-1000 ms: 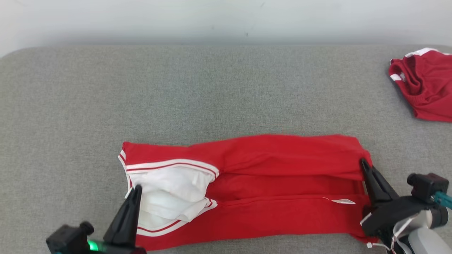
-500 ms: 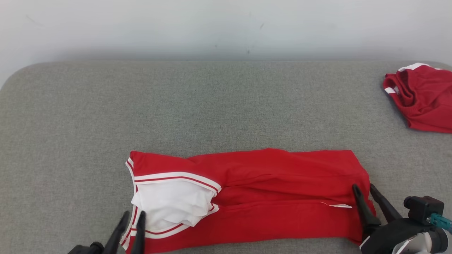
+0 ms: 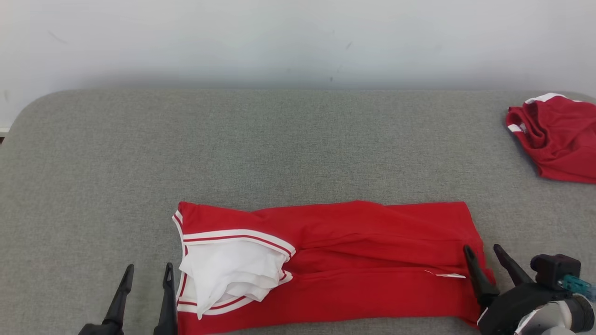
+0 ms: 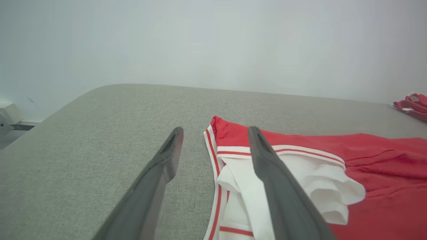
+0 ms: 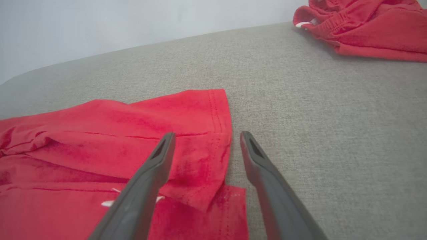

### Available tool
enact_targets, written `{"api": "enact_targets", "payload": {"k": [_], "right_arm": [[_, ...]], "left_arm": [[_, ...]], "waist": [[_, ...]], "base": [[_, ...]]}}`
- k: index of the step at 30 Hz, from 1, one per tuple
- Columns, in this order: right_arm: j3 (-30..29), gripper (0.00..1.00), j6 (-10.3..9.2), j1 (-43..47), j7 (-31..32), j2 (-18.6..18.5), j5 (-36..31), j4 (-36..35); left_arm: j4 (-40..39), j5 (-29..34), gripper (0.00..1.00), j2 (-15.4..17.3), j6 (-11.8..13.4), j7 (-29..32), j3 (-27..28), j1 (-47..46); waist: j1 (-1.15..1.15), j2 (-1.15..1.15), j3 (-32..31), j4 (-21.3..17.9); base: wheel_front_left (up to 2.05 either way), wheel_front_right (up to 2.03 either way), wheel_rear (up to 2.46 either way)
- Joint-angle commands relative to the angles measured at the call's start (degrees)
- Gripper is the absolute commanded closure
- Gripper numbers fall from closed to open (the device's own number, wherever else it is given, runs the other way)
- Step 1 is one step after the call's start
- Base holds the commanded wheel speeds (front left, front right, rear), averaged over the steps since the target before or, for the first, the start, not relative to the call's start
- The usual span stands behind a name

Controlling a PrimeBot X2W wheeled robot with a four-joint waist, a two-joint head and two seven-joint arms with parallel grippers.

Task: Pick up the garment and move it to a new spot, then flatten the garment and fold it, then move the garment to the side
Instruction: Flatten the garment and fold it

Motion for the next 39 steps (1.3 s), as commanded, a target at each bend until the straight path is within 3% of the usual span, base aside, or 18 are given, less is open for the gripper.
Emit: {"api": "enact_targets", "payload": {"k": [1, 15, 16, 18, 25, 39], "right_arm": [[0.06, 0.0, 0.12, -0.76, 0.56, 0.45, -0.65, 1.17], [2.67, 0.0, 0.12, -3.21, 5.37, 2.55, -1.44, 10.45], [3.18, 0.28, 0.13, -3.06, 5.71, 2.68, -0.98, 10.46], [4.07, 1.0, 0.13, -2.96, 6.27, 2.64, -0.15, 10.34], [4.67, 1.0, 0.13, -3.56, 5.8, 1.24, 2.3, 9.64], [-3.97, 1.0, 0.06, -3.48, 4.32, -6.79, -0.3, 8.15]], "left_arm": [[-0.11, 1.73, 0.0, -0.73, -0.4, -0.12, 0.9, 0.23], [3.27, 7.83, 0.0, -5.76, -4.52, -0.12, 7.75, -0.26], [3.47, 8.16, 0.0, -5.97, -4.75, -0.12, 8.11, -0.14], [3.71, 8.94, 0.0, -6.33, -4.95, -0.12, 8.52, 0.24], [5.32, 9.78, 0.0, -7.1, -5.95, -0.12, 9.88, -0.19], [6.2, 10.91, 0.0, -7.75, -6.56, -0.12, 11.24, 1.33]], "waist": [[0.0, 0.0, 0.06, 0.25], [0.0, 0.0, 0.61, 1.74], [0.0, 0.0, 0.52, 1.71], [0.0, 0.0, 0.32, 1.62], [0.0, 0.0, -0.43, 1.55], [0.0, 0.0, -1.7, 0.4]], "base": [[0.0, 0.0, 0.0], [0.0, 0.0, 0.0], [0.0, 0.0, 0.0], [0.0, 0.0, 0.0], [0.0, 0.0, 0.0], [0.0, 0.0, 0.0]]}}
